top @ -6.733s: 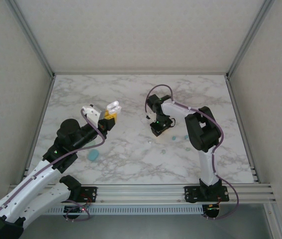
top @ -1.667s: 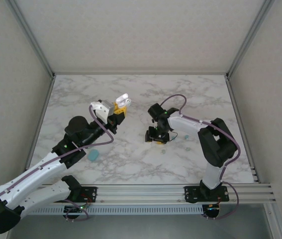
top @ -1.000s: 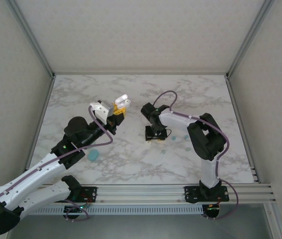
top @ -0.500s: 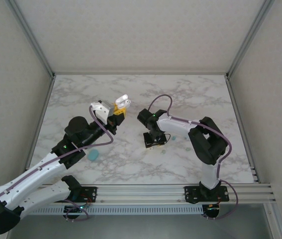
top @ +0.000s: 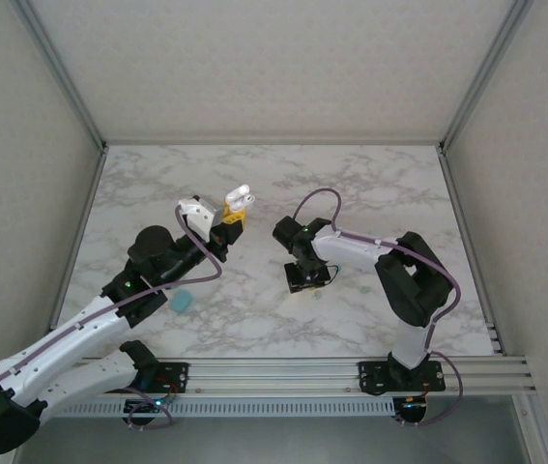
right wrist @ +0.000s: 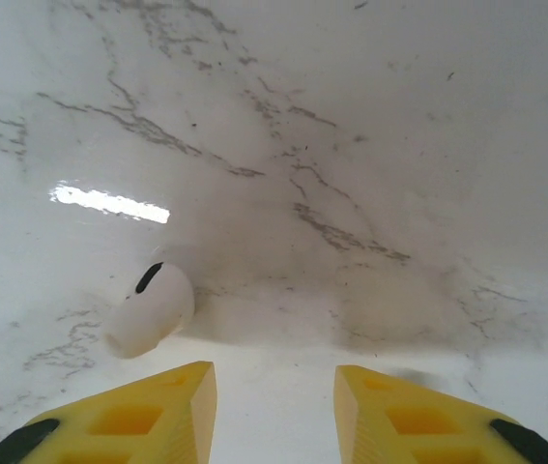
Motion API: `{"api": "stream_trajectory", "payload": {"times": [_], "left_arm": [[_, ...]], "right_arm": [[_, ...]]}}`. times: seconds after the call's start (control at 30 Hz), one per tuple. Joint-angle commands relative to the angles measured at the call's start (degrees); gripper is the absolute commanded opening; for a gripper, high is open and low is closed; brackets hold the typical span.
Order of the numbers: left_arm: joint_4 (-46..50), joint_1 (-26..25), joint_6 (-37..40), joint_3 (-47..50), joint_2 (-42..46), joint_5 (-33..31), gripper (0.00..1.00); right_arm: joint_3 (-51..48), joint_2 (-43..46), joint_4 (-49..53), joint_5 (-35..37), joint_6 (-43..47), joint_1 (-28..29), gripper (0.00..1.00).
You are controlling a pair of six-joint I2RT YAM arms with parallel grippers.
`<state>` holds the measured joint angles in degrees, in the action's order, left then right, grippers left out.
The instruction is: Insert the wireless bluetooth earbuds into the charging case
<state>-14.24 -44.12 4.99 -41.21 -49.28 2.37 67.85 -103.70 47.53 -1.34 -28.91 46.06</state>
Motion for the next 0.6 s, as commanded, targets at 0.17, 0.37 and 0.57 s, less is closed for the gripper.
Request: {"api": "stream_trajectory", "payload": {"times": [0.17, 0.37, 0.57], "left_arm": [[-1.14, -0.40, 0.08, 0.53, 0.59, -0.88, 0.21], [-0.98, -0.39, 0.35, 0.31, 0.67, -1.05, 0.21], [-1.40, -0.37, 0.12, 0.46, 0.22, -0.72, 0.21]], "right_arm": [[0.81, 2.44, -3.17, -0.66, -4.26, 0.34, 0.37], [1.42, 0.83, -4.54, -1.74, -5.26, 0.30, 0.39], [3.71, -1.75, -3.70, -2.40, -5.41, 0.64, 0.47]]}}
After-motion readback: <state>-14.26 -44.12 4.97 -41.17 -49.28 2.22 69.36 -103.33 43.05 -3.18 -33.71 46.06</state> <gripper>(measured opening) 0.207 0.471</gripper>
